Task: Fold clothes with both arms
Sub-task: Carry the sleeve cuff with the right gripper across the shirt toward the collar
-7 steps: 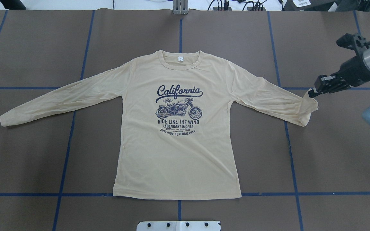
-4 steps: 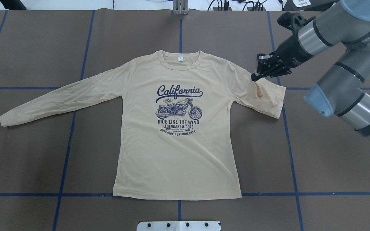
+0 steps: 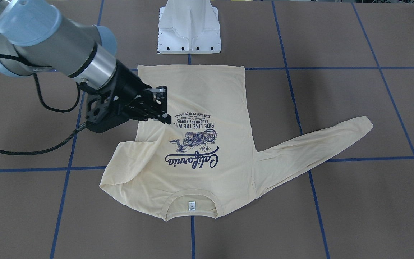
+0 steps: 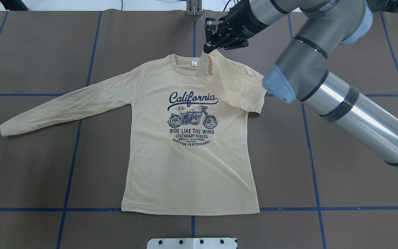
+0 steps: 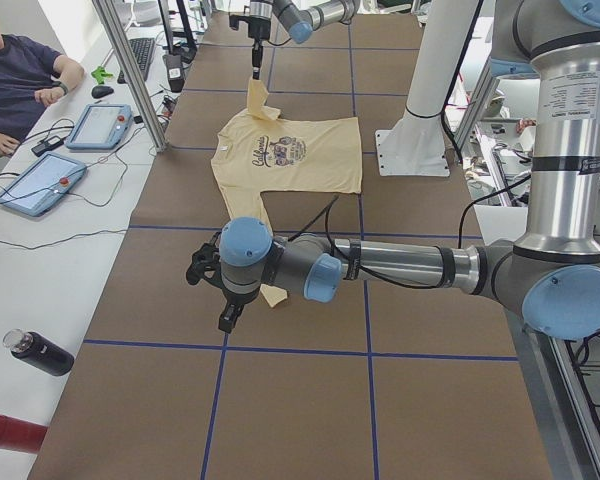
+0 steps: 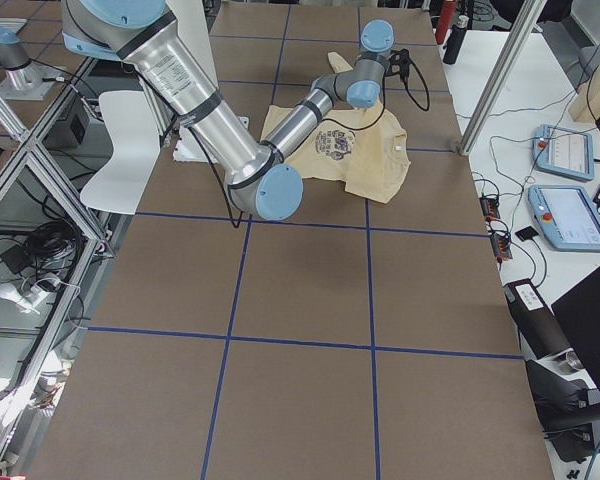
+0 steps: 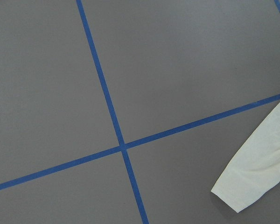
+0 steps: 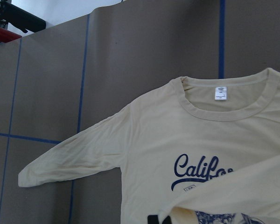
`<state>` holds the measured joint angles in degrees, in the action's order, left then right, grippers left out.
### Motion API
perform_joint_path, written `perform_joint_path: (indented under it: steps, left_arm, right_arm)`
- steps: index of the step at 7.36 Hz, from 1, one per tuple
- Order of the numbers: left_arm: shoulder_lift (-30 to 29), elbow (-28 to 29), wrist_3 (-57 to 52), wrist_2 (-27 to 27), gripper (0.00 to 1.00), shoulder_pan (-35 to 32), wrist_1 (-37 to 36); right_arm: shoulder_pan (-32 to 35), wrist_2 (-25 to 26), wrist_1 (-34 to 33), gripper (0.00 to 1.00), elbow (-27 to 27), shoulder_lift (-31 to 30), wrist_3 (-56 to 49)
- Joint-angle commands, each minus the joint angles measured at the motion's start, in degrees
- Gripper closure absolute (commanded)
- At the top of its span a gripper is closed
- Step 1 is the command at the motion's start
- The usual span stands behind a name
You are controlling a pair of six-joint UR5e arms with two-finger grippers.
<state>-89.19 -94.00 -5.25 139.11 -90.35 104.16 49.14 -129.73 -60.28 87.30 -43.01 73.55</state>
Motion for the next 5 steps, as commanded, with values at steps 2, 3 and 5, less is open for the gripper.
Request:
perform_joint_path:
  steps: [2, 3, 5]
  left_arm:
    - [-0.1, 0.3, 0.2, 0.0, 0.0, 0.0, 0.0]
    - [-0.2, 0.4, 0.2, 0.1, 0.0, 0.0, -0.1]
    - [-0.3, 0.7, 0.1, 0.1, 0.0, 0.1, 0.0]
  right_arm:
    - [-9.4, 12.9, 0.4, 1.0, -15.1, 10.5, 0.3]
    - [-10.5, 14.6, 3.0, 1.0, -18.5, 10.6, 0.3]
    - [-12.7, 19.2, 6.4, 1.0, -27.0, 13.6, 0.3]
